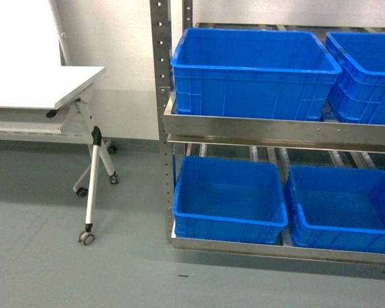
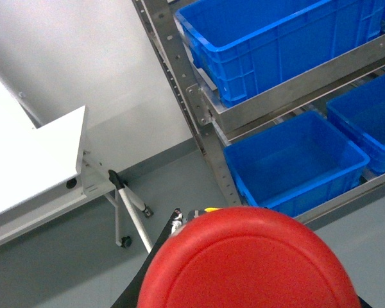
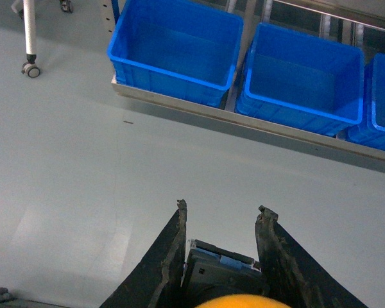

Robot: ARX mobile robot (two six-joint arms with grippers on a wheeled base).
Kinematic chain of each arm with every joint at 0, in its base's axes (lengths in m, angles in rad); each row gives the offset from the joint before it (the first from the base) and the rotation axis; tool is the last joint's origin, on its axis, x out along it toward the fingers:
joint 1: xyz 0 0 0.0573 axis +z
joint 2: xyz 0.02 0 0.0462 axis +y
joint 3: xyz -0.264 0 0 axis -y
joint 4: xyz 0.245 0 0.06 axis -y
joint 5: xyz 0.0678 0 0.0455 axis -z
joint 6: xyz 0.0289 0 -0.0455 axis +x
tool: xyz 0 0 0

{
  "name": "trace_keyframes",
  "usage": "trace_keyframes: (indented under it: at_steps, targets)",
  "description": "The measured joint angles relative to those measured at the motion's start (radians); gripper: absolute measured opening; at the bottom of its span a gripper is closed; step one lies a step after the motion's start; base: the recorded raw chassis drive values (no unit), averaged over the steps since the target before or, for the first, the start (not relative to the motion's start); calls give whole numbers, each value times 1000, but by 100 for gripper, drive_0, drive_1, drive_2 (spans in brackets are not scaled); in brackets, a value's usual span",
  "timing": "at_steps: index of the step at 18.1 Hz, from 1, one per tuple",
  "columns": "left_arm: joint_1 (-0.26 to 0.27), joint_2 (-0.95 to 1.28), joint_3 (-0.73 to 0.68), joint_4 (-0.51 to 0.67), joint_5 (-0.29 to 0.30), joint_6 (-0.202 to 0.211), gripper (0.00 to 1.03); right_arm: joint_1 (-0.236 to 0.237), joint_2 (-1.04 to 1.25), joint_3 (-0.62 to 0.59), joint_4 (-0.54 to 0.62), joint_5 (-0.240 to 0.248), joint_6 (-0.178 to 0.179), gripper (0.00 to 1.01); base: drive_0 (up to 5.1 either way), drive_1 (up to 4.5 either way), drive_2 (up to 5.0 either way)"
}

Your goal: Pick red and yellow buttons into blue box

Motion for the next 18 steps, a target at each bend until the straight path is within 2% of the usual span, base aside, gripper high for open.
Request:
trace_keyframes:
  at_steps: [2, 7, 18]
  targets:
    - [5, 0, 0, 0, -3, 0, 25, 0, 0, 0, 0, 0, 0, 29, 0, 0, 0]
    - [6, 0, 0, -1, -6, 0, 25, 0, -2, 0, 0, -1, 0, 29, 138, 288, -463]
    - [5, 0, 0, 2, -3, 0, 25, 0, 0, 0, 0, 0, 0, 29, 354, 132, -477]
